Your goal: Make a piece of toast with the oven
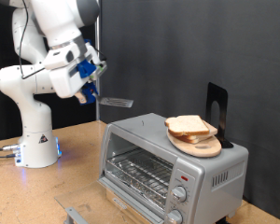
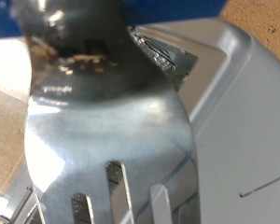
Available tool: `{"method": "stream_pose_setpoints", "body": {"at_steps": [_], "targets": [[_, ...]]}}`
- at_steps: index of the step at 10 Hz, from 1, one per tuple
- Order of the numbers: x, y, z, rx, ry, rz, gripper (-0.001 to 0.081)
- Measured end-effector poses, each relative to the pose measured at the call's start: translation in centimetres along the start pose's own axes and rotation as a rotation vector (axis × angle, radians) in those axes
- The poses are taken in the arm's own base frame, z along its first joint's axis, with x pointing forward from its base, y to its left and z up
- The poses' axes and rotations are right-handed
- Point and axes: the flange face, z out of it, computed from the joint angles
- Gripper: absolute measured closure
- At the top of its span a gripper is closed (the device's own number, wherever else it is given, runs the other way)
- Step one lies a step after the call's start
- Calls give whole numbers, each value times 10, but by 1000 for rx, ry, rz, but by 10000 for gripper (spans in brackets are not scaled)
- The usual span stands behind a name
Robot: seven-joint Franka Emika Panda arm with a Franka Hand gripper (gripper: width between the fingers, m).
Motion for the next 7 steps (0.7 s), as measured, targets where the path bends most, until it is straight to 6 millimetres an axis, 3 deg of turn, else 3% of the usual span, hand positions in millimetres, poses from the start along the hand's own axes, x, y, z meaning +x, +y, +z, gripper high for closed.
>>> {"method": "stream_pose_setpoints", "body": {"at_steps": [4,7], "targets": [[-1,2,3,23,-29,24,323],[14,-4,16,0,-3,95,323]]}}
